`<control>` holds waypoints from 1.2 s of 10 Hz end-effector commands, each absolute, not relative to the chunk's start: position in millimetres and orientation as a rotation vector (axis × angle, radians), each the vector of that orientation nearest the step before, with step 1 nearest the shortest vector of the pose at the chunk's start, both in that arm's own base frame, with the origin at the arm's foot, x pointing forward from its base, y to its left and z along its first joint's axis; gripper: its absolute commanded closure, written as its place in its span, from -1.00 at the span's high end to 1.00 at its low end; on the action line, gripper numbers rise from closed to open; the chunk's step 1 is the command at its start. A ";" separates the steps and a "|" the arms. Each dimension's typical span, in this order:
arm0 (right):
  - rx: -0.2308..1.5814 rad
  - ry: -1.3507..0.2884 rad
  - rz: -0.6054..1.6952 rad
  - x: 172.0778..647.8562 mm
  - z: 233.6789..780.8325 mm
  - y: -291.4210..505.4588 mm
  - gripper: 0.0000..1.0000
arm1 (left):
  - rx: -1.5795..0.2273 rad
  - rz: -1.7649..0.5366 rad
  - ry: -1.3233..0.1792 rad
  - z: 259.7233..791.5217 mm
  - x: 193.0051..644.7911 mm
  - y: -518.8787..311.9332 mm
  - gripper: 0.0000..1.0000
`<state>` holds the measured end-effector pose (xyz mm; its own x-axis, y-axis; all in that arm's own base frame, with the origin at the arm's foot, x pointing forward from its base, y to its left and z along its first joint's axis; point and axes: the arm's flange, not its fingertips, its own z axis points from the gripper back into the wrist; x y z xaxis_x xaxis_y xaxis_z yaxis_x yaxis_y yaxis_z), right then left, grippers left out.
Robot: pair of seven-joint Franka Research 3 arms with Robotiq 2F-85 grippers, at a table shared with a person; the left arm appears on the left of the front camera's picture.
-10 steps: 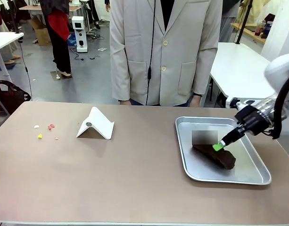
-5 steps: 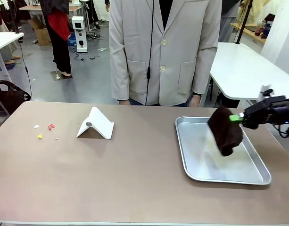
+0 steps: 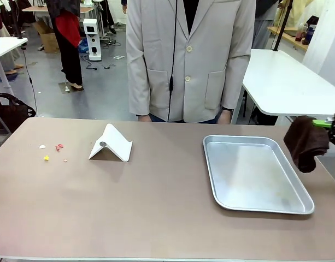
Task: Clean the surface of the table.
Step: If a person points to the right, clean the right side of the table with your right hand, and if they point to the left, clean the left side with your left hand, then clean the area not pointed to by the person.
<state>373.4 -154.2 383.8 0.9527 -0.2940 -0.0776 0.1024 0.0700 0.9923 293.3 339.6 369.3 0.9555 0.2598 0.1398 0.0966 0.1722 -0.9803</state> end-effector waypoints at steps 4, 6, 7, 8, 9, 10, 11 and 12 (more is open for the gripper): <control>1.456 -0.161 -0.248 380.6 381.8 -140.8 -0.81 | -1.398 0.125 -0.293 373.2 292.0 336.9 -1.00; 1.456 -0.161 -0.248 380.6 381.8 -140.8 -0.81 | -1.398 0.125 -0.293 373.2 292.0 336.9 -1.00; 1.456 -0.161 -0.248 380.6 381.8 -140.8 -0.81 | -1.398 0.125 -0.293 373.2 292.0 336.9 -1.00; 1.456 -0.161 -0.248 380.6 381.8 -140.8 -0.81 | -1.398 0.125 -0.293 373.2 292.0 336.9 -1.00; 1.456 -0.161 -0.248 380.6 381.8 -140.8 -0.81 | -1.398 0.125 -0.293 373.2 292.0 336.9 -1.00; 1.456 -0.161 -0.248 380.6 381.8 -140.8 -0.81 | -1.398 0.125 -0.293 373.2 292.0 336.9 -1.00; 1.456 -0.161 -0.248 380.6 381.8 -140.8 -0.81 | -1.398 0.125 -0.293 373.2 292.0 336.9 -1.00; 1.456 -0.161 -0.248 380.6 381.8 -140.8 -0.81 | -1.398 0.125 -0.293 373.2 292.0 336.9 -1.00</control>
<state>379.5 -140.9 380.7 0.9630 -0.2614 -0.0660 0.0908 0.0842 0.9923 293.3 339.5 369.1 0.9557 0.2594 0.1394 0.0963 0.1720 -0.9804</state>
